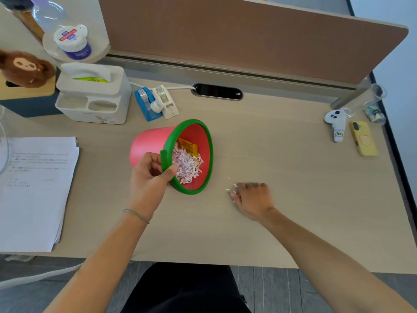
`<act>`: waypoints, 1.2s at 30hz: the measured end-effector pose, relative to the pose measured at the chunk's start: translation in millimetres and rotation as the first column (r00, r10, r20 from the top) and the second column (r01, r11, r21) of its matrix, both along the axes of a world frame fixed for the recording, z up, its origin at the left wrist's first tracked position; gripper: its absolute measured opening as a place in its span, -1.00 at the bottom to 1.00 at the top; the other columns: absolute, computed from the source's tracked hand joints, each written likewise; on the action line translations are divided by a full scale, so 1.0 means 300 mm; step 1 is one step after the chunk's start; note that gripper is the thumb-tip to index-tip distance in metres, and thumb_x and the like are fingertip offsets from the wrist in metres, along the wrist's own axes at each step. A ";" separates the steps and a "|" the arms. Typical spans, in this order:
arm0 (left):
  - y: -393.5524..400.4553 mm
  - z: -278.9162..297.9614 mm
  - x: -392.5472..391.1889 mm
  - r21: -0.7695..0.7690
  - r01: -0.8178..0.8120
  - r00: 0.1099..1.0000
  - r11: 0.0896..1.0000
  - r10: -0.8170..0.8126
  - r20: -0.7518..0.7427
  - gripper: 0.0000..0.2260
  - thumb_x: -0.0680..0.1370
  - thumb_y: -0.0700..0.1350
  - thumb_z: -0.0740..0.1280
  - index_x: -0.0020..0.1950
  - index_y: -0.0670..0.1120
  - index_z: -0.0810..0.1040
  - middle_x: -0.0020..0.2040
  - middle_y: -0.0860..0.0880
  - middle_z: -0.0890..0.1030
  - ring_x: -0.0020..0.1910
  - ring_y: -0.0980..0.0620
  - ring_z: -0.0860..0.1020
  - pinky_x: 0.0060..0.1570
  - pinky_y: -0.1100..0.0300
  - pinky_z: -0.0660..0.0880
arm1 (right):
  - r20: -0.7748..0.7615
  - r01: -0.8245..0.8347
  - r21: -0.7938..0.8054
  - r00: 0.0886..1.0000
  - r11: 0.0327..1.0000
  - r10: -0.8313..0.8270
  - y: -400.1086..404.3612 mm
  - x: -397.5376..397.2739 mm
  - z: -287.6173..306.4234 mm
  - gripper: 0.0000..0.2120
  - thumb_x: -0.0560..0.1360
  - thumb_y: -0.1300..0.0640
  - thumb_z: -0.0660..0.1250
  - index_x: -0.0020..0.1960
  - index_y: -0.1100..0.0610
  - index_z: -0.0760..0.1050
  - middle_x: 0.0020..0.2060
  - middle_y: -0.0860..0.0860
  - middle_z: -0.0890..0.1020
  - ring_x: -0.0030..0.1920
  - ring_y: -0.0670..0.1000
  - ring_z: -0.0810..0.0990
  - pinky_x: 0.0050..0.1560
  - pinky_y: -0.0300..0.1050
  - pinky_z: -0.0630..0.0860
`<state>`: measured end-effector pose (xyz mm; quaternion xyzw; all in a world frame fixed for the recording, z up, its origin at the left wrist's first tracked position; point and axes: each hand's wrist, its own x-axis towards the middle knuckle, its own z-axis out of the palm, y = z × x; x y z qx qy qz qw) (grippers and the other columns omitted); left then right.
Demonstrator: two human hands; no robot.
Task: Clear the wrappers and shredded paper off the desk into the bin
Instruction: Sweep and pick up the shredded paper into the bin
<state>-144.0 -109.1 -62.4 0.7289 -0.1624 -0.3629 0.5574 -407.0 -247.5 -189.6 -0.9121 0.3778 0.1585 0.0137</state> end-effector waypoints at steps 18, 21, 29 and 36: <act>0.002 -0.013 -0.008 0.017 0.004 1.000 1.000 -0.005 0.021 -0.82 0.51 -0.30 0.50 -0.10 -0.11 0.54 -0.31 -0.02 0.46 -0.19 -0.14 0.48 0.02 -0.46 0.58 | -0.220 -0.033 -0.056 0.975 0.998 0.020 0.012 0.039 -0.009 -0.69 0.37 0.09 0.47 0.09 0.15 0.62 -0.30 0.07 0.71 -0.29 0.10 0.70 -0.17 -0.13 0.49; 0.001 -0.014 -0.011 0.014 -0.002 1.000 1.000 0.001 0.015 -0.82 0.50 -0.30 0.51 -0.12 -0.09 0.55 -0.32 0.02 0.47 -0.19 -0.13 0.47 0.01 -0.47 0.57 | -0.094 0.158 0.110 0.985 0.981 -0.148 -0.020 0.051 0.019 -0.61 0.56 0.05 0.29 0.37 0.08 0.47 0.02 0.08 0.72 0.05 0.16 0.70 -0.06 -0.10 0.49; 0.001 -0.018 -0.010 -0.008 -0.056 0.998 0.998 0.056 0.001 -0.82 0.46 -0.25 0.53 -0.09 -0.15 0.54 -0.31 -0.06 0.46 -0.22 -0.14 0.49 -0.04 -0.46 0.60 | 0.405 0.195 0.655 0.725 0.730 -0.557 -0.026 0.158 0.265 -0.67 0.61 0.15 0.13 -0.34 0.15 0.27 -0.50 -0.02 0.41 -0.46 -0.08 0.35 -0.34 -0.08 0.35; 0.004 0.004 -0.016 -0.021 -0.083 0.996 0.996 0.082 -0.018 -0.79 0.44 -0.23 0.54 -0.07 -0.23 0.53 -0.34 0.01 0.43 -0.23 -0.12 0.46 -0.05 -0.47 0.58 | 0.490 -0.020 0.675 0.759 0.738 -0.428 -0.017 0.456 0.422 -0.65 0.63 0.13 0.19 -0.33 0.08 0.39 -0.43 -0.04 0.47 -0.39 -0.05 0.43 -0.30 -0.04 0.34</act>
